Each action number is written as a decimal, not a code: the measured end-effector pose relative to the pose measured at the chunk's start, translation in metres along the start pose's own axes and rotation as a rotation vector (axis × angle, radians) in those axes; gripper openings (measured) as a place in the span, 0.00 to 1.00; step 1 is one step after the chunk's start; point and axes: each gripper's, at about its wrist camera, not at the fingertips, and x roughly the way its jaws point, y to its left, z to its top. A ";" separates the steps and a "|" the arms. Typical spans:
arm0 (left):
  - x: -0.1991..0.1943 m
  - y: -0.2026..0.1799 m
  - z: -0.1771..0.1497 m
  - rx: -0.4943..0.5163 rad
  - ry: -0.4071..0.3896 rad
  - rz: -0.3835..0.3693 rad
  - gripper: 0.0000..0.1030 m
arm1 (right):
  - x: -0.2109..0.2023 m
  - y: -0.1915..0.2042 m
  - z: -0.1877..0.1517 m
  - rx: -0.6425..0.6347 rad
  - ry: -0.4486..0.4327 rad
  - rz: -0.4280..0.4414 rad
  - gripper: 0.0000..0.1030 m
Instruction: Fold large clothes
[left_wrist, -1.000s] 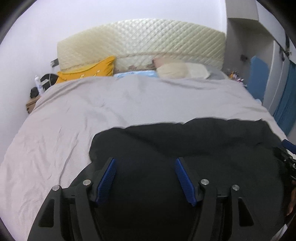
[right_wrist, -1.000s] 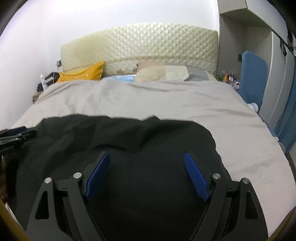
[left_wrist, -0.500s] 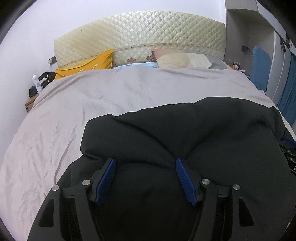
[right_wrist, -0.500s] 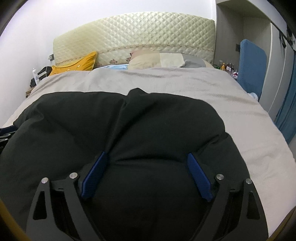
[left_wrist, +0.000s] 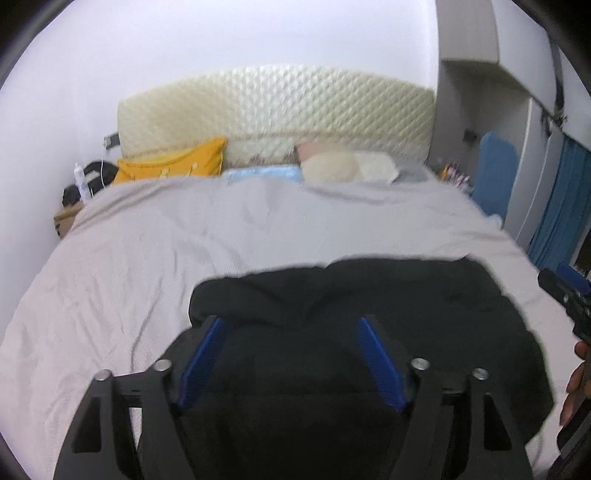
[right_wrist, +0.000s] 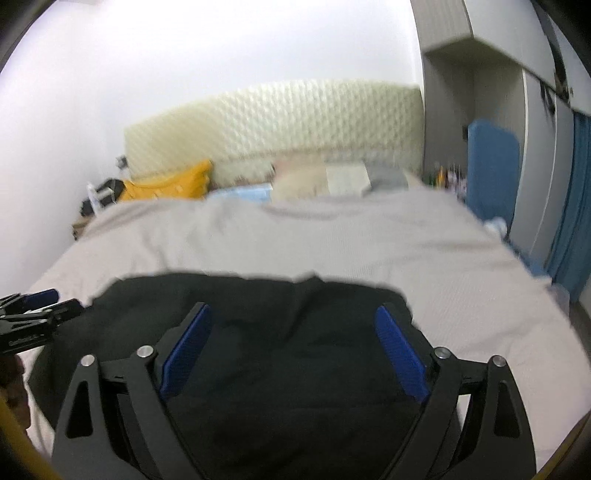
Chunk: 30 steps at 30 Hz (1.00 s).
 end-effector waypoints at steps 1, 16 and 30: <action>-0.018 -0.005 0.004 -0.007 -0.023 -0.009 0.79 | -0.010 0.003 0.004 -0.008 -0.016 -0.002 0.94; -0.196 -0.034 0.004 -0.006 -0.220 -0.071 0.96 | -0.180 0.043 0.041 -0.027 -0.243 0.106 1.00; -0.340 -0.050 -0.028 0.058 -0.395 -0.053 0.97 | -0.291 0.083 0.029 -0.054 -0.344 0.151 1.00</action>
